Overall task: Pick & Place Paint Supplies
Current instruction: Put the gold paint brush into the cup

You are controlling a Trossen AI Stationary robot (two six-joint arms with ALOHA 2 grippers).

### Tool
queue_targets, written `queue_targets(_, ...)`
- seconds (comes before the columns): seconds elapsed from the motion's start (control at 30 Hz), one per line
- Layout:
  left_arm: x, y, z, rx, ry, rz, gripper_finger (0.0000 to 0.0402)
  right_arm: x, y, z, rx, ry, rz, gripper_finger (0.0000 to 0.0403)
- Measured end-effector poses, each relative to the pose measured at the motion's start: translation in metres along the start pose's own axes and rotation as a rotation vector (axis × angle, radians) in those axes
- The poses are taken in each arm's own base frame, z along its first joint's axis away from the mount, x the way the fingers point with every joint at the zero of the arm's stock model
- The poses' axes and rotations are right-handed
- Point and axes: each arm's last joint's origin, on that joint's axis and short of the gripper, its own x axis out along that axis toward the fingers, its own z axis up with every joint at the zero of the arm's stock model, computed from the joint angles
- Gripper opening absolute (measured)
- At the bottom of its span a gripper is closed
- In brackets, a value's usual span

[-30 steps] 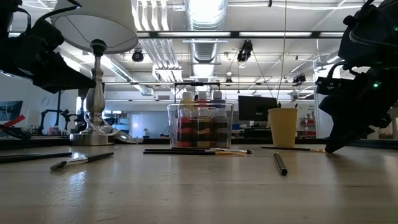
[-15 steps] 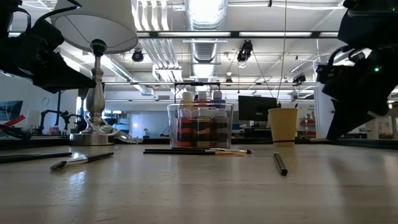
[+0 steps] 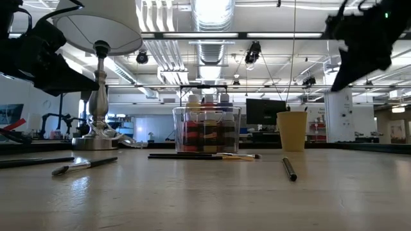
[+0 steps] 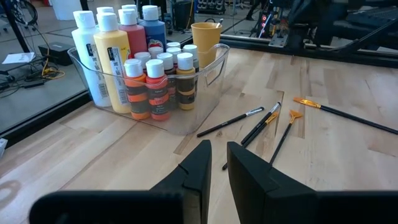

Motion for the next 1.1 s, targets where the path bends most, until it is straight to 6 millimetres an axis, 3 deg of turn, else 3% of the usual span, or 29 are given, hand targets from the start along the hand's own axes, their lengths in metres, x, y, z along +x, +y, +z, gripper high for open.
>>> queue_targets(0.4,0.000,0.000,0.000,0.000,0.000,0.000,0.0056,-0.085,-0.021,0.094,-0.069,0.038,-0.198,0.0008)
queue_targets(0.63,0.000,0.000,0.000,0.000,0.000,0.000,0.0057,-0.106,-0.040,0.153,-0.006,0.132,-0.092,0.0008)
queue_targets(0.83,0.000,0.000,0.000,-0.001,-0.001,-0.001,0.0056,-0.100,-0.063,0.185,0.087,0.219,-0.026,0.0008)
queue_targets(1.1,0.000,0.000,0.000,-0.002,-0.002,-0.001,0.0055,-0.064,-0.091,0.206,0.178,0.348,-0.045,0.0008)
